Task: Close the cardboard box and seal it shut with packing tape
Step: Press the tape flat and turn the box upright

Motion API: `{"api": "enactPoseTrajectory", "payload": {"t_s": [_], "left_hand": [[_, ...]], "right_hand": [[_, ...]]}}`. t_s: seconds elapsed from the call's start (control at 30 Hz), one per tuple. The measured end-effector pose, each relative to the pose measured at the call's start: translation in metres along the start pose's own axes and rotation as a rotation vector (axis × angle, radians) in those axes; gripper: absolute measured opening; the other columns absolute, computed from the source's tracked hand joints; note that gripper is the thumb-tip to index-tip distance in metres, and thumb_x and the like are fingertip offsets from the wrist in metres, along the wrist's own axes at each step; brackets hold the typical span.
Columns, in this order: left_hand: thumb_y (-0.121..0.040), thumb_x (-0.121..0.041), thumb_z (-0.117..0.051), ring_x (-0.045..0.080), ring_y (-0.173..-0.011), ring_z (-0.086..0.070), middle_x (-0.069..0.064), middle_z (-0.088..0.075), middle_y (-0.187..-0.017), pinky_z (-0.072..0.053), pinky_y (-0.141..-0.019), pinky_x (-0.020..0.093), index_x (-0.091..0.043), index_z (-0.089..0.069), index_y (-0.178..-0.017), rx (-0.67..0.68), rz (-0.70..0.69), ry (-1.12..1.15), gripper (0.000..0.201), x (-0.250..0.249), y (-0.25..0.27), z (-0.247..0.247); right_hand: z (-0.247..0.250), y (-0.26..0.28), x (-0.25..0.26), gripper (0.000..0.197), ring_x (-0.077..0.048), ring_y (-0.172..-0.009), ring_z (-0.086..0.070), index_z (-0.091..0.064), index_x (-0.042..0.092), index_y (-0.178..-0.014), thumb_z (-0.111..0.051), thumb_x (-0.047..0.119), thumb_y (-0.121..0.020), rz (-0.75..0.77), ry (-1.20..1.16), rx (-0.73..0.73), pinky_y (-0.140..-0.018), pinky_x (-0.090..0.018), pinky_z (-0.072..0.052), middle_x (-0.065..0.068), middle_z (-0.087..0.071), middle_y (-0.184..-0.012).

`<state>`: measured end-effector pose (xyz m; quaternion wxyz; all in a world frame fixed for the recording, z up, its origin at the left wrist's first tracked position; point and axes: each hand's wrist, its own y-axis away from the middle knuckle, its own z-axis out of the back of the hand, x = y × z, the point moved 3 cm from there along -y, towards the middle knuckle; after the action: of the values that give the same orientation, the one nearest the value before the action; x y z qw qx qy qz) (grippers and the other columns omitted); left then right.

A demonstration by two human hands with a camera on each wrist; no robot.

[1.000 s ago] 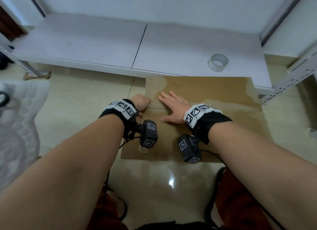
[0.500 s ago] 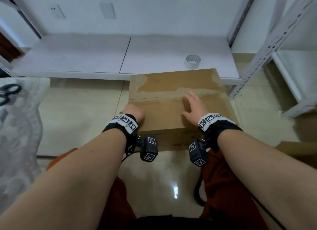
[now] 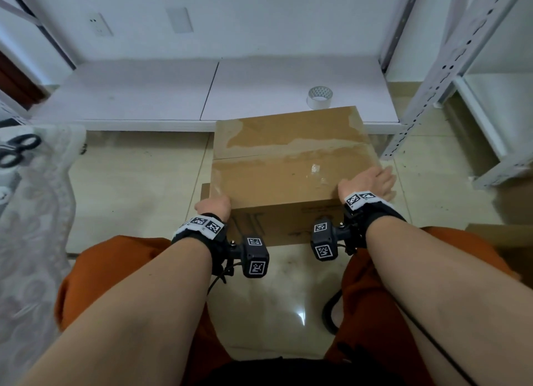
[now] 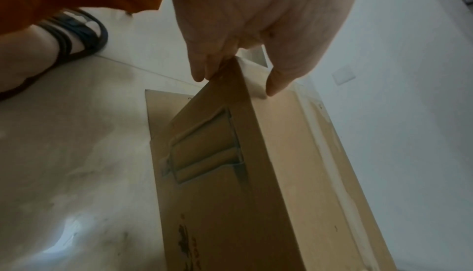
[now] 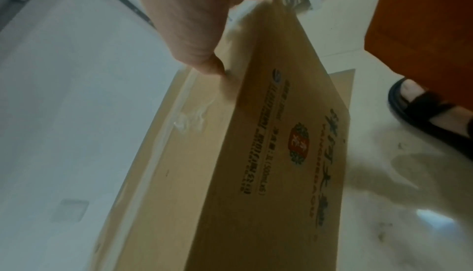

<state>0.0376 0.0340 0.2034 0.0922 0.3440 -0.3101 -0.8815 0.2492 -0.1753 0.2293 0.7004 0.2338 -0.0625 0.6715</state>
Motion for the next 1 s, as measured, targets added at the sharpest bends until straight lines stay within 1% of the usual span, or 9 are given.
{"api": "enactPoseTrajectory", "payload": {"t_s": [0.07, 0.17, 0.27, 0.4, 0.53, 0.67, 0.8, 0.9, 1.0], "left_hand": [[-0.094, -0.033, -0.054, 0.035, -0.117, -0.054, 0.02, -0.051, -0.135, -0.041, -0.077, 0.032, 0.005, -0.037, -0.139, -0.013, 0.025, 0.068, 0.061, 0.002, 0.0, -0.004], [-0.093, -0.03, -0.055, 0.034, -0.119, -0.053, 0.019, -0.051, -0.136, -0.038, -0.077, 0.032, 0.004, -0.038, -0.14, -0.019, 0.059, 0.113, 0.06, 0.004, 0.001, -0.007], [-0.087, -0.027, -0.063, 0.034, -0.118, -0.053, 0.018, -0.051, -0.136, -0.042, -0.082, 0.031, 0.002, -0.036, -0.141, 0.0, 0.083, 0.147, 0.067, 0.004, 0.002, -0.008], [-0.079, -0.027, -0.07, 0.035, -0.118, -0.052, 0.02, -0.05, -0.136, -0.046, -0.098, 0.04, 0.0, -0.03, -0.144, -0.013, 0.081, 0.235, 0.081, 0.003, 0.003, -0.004], [-0.074, -0.031, -0.064, 0.036, -0.113, -0.053, 0.018, -0.052, -0.132, -0.047, -0.097, 0.043, -0.003, -0.035, -0.14, -0.09, 0.089, 0.332, 0.078, -0.007, 0.008, 0.012], [-0.082, -0.026, -0.056, 0.037, -0.12, -0.05, 0.018, -0.047, -0.136, -0.041, -0.097, 0.042, -0.003, -0.036, -0.135, -0.304, 0.029, 0.38, 0.061, -0.023, 0.02, 0.033], [-0.08, -0.024, -0.054, 0.035, -0.121, -0.049, 0.015, -0.047, -0.135, -0.04, -0.103, 0.044, -0.004, -0.042, -0.129, -0.485, -0.055, 0.444, 0.054, -0.03, 0.025, 0.051], [-0.083, -0.026, -0.054, 0.033, -0.126, -0.046, 0.012, -0.044, -0.14, -0.036, -0.107, 0.043, -0.006, -0.042, -0.133, -0.531, -0.127, 0.476, 0.055, -0.036, 0.02, 0.063], [-0.086, -0.027, -0.054, 0.031, -0.131, -0.042, 0.012, -0.04, -0.145, -0.034, -0.11, 0.041, -0.005, -0.037, -0.141, -0.502, -0.195, 0.429, 0.061, -0.045, 0.012, 0.073]], "right_hand": [[0.005, -0.004, -0.011, 0.085, -0.028, -0.147, -0.002, -0.007, 0.006, -0.151, -0.059, 0.013, -0.085, -0.124, -0.122, -0.044, -0.12, -0.043, -0.005, -0.013, -0.001, -0.16], [0.013, -0.013, -0.023, 0.072, -0.031, -0.142, -0.022, -0.016, 0.006, -0.148, -0.054, 0.014, -0.088, -0.282, -0.328, 0.06, -0.113, -0.041, -0.021, -0.015, -0.02, -0.155], [0.019, -0.014, -0.027, 0.054, -0.033, -0.131, -0.038, -0.03, 0.005, -0.14, -0.047, 0.017, -0.09, -0.31, -0.3, 0.189, -0.103, -0.041, -0.031, -0.015, -0.033, -0.146], [0.025, -0.007, -0.018, 0.059, -0.034, -0.132, -0.033, -0.03, 0.006, -0.14, -0.049, 0.023, -0.087, -0.3, -0.335, 0.152, -0.105, -0.044, -0.028, -0.013, -0.031, -0.146], [0.027, -0.005, 0.001, 0.061, -0.032, -0.131, -0.034, -0.035, 0.006, -0.136, -0.053, 0.032, -0.084, -0.243, -0.423, 0.082, -0.102, -0.041, -0.03, -0.013, -0.035, -0.143], [0.028, 0.004, 0.023, 0.061, -0.029, -0.13, -0.032, -0.038, 0.008, -0.135, -0.057, 0.032, -0.082, -0.153, -0.53, -0.009, -0.101, -0.038, -0.03, -0.012, -0.038, -0.141], [0.03, 0.016, 0.048, 0.067, -0.028, -0.132, -0.028, -0.034, 0.008, -0.141, -0.058, 0.031, -0.083, -0.04, -0.594, -0.068, -0.103, -0.038, -0.031, -0.01, -0.035, -0.144], [0.03, 0.021, 0.065, 0.068, -0.027, -0.133, -0.026, -0.031, 0.006, -0.141, -0.058, 0.031, -0.084, 0.03, -0.606, -0.069, -0.105, -0.04, -0.031, -0.011, -0.032, -0.145], [0.025, 0.025, 0.072, 0.072, -0.028, -0.136, -0.022, -0.026, 0.004, -0.144, -0.057, 0.031, -0.085, 0.076, -0.583, -0.042, -0.108, -0.041, -0.027, -0.012, -0.028, -0.149]]}}
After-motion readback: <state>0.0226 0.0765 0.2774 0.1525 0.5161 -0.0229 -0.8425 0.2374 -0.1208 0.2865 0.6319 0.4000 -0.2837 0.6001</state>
